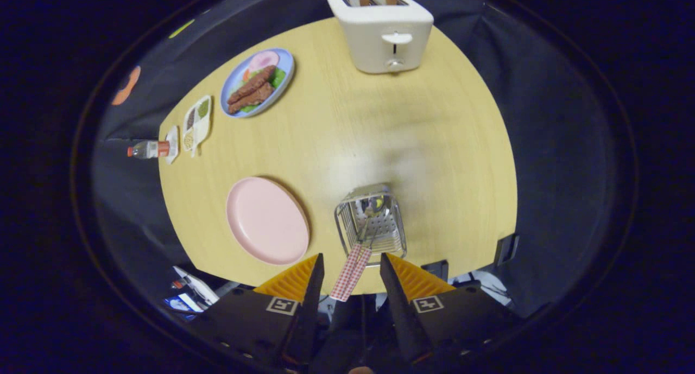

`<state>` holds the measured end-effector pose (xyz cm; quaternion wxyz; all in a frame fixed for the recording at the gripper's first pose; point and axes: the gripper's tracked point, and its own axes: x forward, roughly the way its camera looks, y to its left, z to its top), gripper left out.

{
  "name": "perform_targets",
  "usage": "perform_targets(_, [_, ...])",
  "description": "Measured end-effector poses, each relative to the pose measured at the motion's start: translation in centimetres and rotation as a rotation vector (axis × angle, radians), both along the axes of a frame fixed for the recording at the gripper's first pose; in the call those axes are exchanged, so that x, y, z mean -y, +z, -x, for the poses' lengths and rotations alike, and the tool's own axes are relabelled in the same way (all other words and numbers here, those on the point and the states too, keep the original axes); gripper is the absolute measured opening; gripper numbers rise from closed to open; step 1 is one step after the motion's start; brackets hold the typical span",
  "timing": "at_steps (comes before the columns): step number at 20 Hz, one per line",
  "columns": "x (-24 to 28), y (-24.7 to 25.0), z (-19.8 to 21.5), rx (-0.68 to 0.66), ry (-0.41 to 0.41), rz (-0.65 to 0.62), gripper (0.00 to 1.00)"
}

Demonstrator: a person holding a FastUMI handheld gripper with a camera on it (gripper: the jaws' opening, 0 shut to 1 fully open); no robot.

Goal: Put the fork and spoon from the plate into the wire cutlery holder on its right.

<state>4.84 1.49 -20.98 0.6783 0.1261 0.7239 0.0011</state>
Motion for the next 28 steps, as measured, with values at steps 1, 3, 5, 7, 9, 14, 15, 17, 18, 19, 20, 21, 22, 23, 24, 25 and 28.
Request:
perform_targets(1, [0.0, 0.7, -0.7, 0.071, 0.01, 0.001, 0.63])
perform_targets(3, [-0.2, 2.4, -1.9, 0.221, 0.034, 0.005, 0.79])
perform_targets(5, [-0.5, 4.8, -3.2, 0.396, 0.046, 0.002, 0.81])
perform_targets(7, [-0.6, 8.0, -4.4, 0.6, 0.069, 0.006, 0.8])
perform_targets(9, [-0.9, 12.0, -4.8, 0.816, 0.083, 0.002, 0.81])
perform_targets(14, [-0.2, 22.5, -2.9, 1.316, -0.002, 0.052, 0.86])
perform_targets(15, [0.3, 23.8, -1.7, 1.382, -0.018, 0.077, 0.87])
perform_targets(17, [1.0, 25.2, 1.0, 1.484, -0.04, 0.114, 0.87])
perform_targets(18, [1.2, 25.9, 2.2, 1.525, -0.047, 0.126, 0.88])
perform_targets(19, [1.6, 26.3, 3.2, 1.561, -0.051, 0.146, 0.89])
perform_targets(20, [1.9, 26.6, 4.1, 1.596, -0.053, 0.168, 0.9])
perform_targets(21, [2.0, 27.0, 5.1, 1.632, -0.054, 0.178, 0.9])
perform_targets(22, [2.1, 27.4, 6.1, 1.659, -0.057, 0.188, 0.9])
perform_targets(23, [2.2, 27.6, 6.9, 1.681, -0.06, 0.191, 0.9])
perform_targets(24, [2.1, 27.8, 7.4, 1.698, -0.062, 0.19, 0.9])
perform_targets(25, [2.1, 27.9, 8.0, 1.712, -0.058, 0.194, 0.9])
perform_targets(28, [2.9, 27.8, 8.8, 1.715, -0.075, 0.222, 0.9])
